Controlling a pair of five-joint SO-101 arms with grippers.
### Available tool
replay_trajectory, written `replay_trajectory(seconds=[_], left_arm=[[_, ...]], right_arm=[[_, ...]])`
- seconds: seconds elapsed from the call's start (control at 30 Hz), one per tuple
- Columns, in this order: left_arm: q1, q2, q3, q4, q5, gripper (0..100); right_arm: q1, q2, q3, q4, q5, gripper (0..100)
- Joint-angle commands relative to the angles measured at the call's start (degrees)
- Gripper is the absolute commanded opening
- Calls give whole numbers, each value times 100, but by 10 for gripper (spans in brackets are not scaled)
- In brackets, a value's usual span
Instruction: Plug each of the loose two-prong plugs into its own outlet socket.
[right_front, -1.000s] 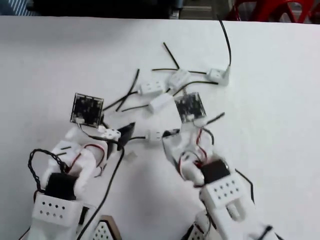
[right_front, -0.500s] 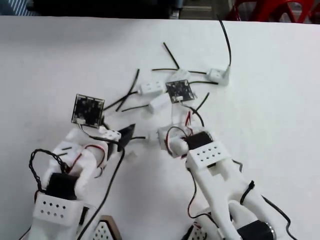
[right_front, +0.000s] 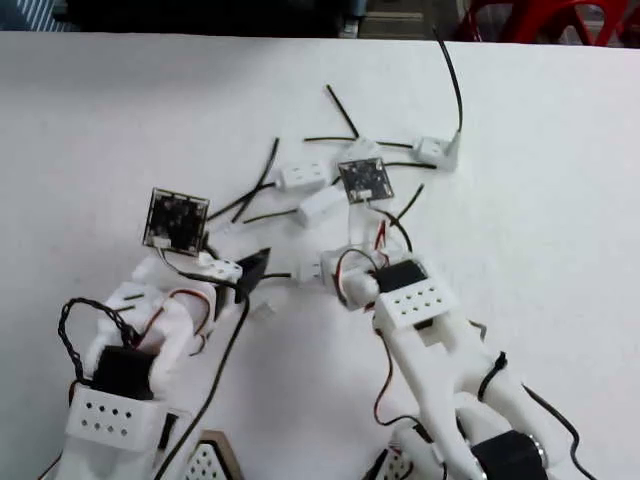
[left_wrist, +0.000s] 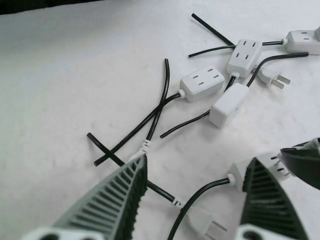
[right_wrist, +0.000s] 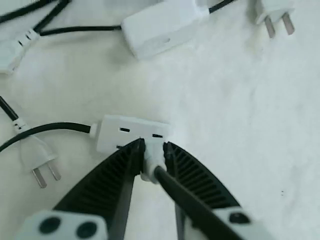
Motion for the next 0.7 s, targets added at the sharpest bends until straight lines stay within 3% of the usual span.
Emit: replay_trajectory(seconds=[0.0, 0.67], left_arm=[[-57, -84, -35, -132, 44, 309], [-57, -84, -35, -123, 44, 309]], right_arm=[[127, 259, -290, -215, -26, 17], [-189, 655, -273, -215, -35, 17]])
